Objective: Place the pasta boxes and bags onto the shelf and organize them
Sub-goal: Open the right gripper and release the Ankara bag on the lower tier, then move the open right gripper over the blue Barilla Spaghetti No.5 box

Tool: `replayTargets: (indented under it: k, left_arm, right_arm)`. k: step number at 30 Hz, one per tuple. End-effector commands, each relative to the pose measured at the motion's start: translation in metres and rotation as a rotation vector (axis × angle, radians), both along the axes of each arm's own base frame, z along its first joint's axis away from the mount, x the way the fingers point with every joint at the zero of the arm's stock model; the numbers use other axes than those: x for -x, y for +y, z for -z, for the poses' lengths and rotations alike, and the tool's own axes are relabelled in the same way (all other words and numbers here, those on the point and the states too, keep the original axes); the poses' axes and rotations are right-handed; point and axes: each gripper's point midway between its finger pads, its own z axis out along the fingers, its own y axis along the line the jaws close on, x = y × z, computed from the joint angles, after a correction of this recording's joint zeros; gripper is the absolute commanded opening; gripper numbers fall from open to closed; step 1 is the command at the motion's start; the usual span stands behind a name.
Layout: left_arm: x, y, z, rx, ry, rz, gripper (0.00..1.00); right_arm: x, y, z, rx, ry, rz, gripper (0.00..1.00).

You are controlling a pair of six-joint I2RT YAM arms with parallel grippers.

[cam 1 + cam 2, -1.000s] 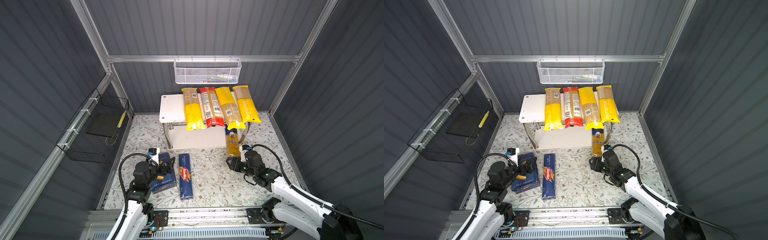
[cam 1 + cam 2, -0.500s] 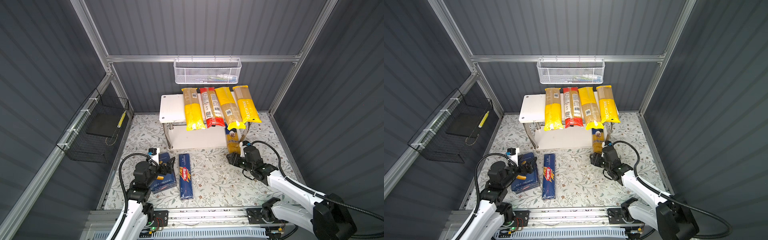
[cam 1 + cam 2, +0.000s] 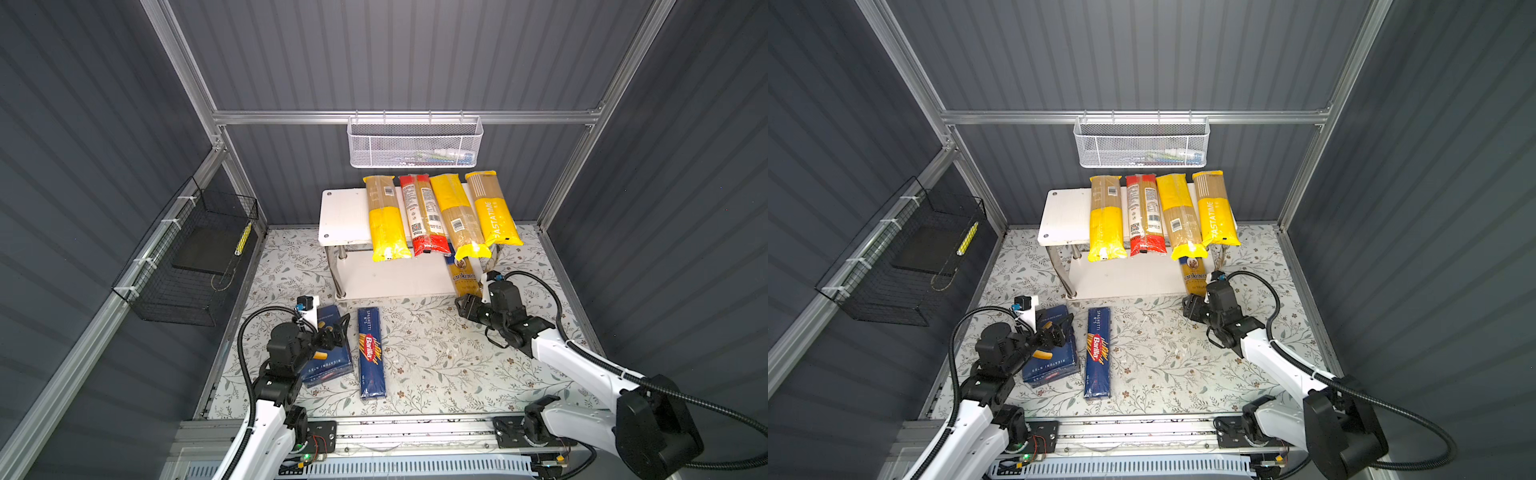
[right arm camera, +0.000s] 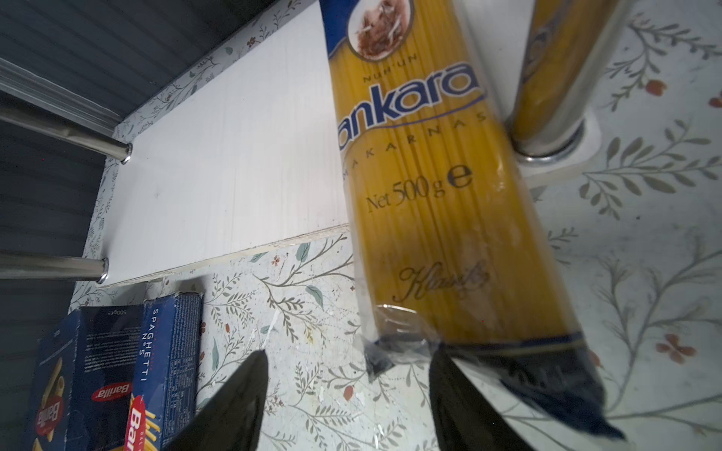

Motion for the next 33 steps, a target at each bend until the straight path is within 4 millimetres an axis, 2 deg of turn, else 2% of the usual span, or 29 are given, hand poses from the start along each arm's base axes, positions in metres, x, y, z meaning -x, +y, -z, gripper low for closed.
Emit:
replayTargets:
  k: [1, 5, 8, 12, 15, 19, 24, 30, 31, 33]
  left_arm:
    - [0.001, 0.004, 0.001, 0.004, -0.005, -0.023, 1.00]
    - [0.002, 0.006, 0.000, 0.004, -0.011, -0.034, 1.00]
    - [0.002, 0.007, 0.001, 0.003, -0.010, -0.038, 0.99]
    - [0.001, 0.008, 0.002, 0.000, -0.004, -0.047, 1.00]
    - [0.000, 0.008, 0.002, 0.002, -0.004, -0.049, 1.00]
    - [-0.001, 0.011, 0.003, -0.002, 0.002, -0.069, 0.99]
    - [0.000, 0.017, 0.003, -0.002, -0.001, -0.101, 0.99]
    - [0.001, 0.023, 0.002, 0.001, -0.006, -0.135, 1.00]
    - [0.001, 0.023, 0.002, 0.001, -0.006, -0.135, 1.00]
    - [0.001, 0.022, 0.002, 0.001, -0.004, -0.133, 1.00]
  right_arm:
    - [0.012, 0.006, -0.023, -0.008, -0.037, -0.052, 0.68]
    - [0.046, 0.026, -0.022, -0.013, -0.016, -0.121, 0.70]
    - [0.076, 0.049, -0.021, 0.040, -0.018, -0.177, 0.71]
    - [0.111, 0.086, -0.025, 0.070, -0.038, -0.226, 0.75]
    - [0.130, 0.117, -0.023, 0.146, -0.051, -0.263, 0.77]
    - [0.138, 0.160, -0.009, 0.296, -0.025, -0.312, 0.83]
    - [0.143, 0.215, 0.011, 0.245, 0.003, -0.402, 0.87]
    - [0.144, 0.260, 0.031, 0.247, 0.048, -0.470, 0.91]
    - [0.153, 0.268, 0.034, 0.250, 0.051, -0.497, 0.91]
    - [0.155, 0.276, 0.040, 0.257, 0.060, -0.504, 0.91]
